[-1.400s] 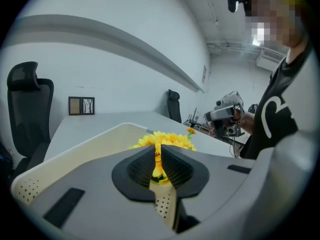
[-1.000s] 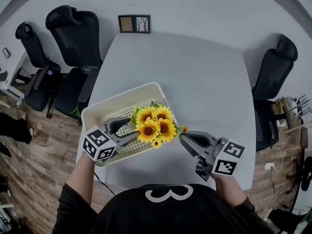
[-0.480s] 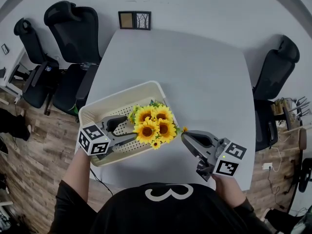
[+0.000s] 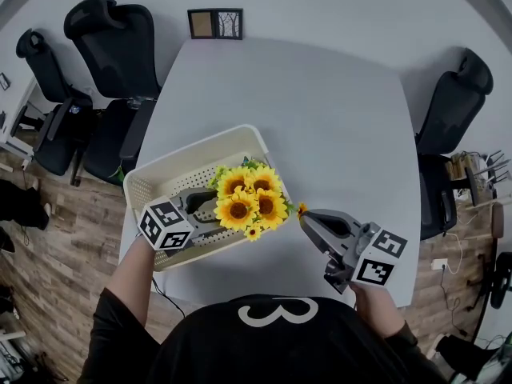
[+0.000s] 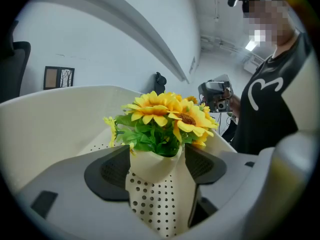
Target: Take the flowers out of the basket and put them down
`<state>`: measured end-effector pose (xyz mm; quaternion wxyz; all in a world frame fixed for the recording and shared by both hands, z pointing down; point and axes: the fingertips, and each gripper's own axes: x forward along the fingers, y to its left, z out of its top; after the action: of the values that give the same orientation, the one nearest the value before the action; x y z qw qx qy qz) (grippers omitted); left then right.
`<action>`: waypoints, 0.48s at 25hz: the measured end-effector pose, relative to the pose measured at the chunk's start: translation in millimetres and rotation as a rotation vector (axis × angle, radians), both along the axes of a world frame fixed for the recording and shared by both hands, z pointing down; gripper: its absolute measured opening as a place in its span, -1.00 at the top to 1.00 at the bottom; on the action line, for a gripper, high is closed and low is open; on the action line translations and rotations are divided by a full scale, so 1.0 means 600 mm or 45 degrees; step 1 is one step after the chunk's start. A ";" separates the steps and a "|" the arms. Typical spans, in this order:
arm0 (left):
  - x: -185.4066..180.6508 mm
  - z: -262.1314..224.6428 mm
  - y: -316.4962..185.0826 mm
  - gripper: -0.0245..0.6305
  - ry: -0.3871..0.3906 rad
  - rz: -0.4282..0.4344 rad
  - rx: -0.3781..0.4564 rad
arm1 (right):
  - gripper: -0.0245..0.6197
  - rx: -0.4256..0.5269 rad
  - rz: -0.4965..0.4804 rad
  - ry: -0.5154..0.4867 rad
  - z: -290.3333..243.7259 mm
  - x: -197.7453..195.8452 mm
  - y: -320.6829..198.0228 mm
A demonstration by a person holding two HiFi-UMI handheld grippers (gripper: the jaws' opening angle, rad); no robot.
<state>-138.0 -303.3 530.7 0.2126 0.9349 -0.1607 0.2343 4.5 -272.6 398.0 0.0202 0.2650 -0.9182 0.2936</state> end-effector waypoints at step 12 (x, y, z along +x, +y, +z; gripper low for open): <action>0.052 0.001 -0.013 -0.10 0.010 0.047 0.156 | 0.90 -0.040 0.031 0.012 0.019 0.013 0.000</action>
<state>-107.1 -310.9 531.3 0.1514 0.9499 -0.1564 0.2243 12.5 -272.7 409.2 0.0251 0.2771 -0.9101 0.3070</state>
